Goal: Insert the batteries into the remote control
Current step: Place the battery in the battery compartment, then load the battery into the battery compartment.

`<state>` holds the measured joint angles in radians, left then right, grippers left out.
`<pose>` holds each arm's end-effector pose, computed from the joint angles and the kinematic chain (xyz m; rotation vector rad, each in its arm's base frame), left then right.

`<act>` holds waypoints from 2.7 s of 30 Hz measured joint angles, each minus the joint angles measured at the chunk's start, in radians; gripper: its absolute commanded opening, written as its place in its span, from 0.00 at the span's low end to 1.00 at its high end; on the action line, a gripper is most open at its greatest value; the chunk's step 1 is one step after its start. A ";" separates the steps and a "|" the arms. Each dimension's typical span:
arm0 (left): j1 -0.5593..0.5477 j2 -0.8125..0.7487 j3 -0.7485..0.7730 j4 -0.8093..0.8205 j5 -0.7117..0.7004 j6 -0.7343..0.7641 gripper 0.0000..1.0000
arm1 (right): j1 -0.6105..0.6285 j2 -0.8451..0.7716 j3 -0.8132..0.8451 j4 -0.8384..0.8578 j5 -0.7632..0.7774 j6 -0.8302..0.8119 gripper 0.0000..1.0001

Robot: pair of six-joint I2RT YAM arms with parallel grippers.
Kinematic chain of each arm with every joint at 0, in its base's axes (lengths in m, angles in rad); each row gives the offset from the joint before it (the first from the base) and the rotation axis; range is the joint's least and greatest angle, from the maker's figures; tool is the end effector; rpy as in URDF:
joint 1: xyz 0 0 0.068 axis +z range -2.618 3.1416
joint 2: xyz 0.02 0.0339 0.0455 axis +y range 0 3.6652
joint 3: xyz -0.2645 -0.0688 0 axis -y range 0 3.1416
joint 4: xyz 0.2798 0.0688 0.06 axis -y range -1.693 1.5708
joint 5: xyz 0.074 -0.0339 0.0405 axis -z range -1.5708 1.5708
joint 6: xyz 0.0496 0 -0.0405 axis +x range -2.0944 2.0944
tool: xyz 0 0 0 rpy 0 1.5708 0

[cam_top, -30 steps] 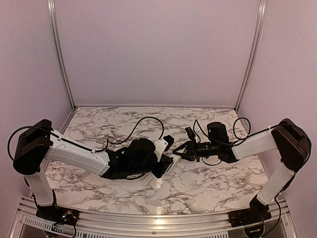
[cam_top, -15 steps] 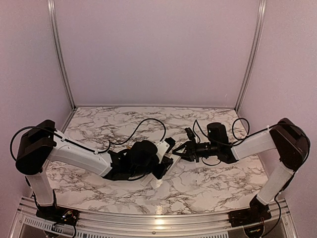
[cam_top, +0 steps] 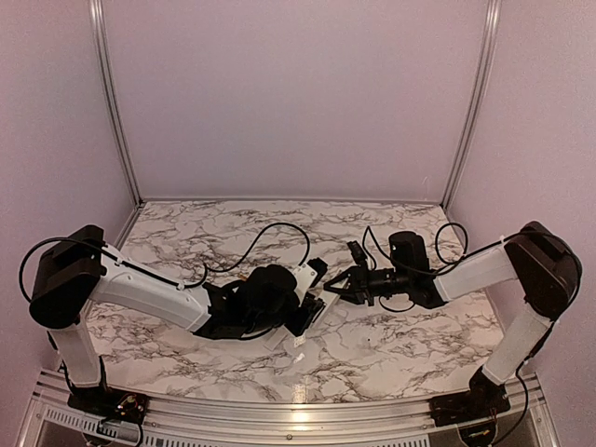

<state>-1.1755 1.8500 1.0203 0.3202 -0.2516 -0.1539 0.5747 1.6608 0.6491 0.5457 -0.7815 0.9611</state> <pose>0.1780 -0.3945 0.1423 0.8925 1.9121 -0.5522 0.2669 0.2145 0.1225 -0.1313 2.3642 1.6628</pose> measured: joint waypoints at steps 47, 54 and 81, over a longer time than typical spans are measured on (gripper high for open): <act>0.044 -0.351 -0.165 -0.091 0.274 0.385 0.69 | 0.000 0.002 0.135 -0.362 -0.085 -0.311 0.00; 0.036 -0.332 -0.165 -0.126 0.350 0.503 0.56 | 0.012 0.010 0.164 -0.466 -0.125 -0.404 0.00; -0.029 -0.178 -0.068 -0.256 0.274 0.688 0.29 | 0.104 0.076 0.271 -0.624 -0.164 -0.506 0.00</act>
<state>-1.2045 1.6722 0.9527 0.0643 0.0223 0.5339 0.6788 1.7367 0.9199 -0.0788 -0.9455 0.4553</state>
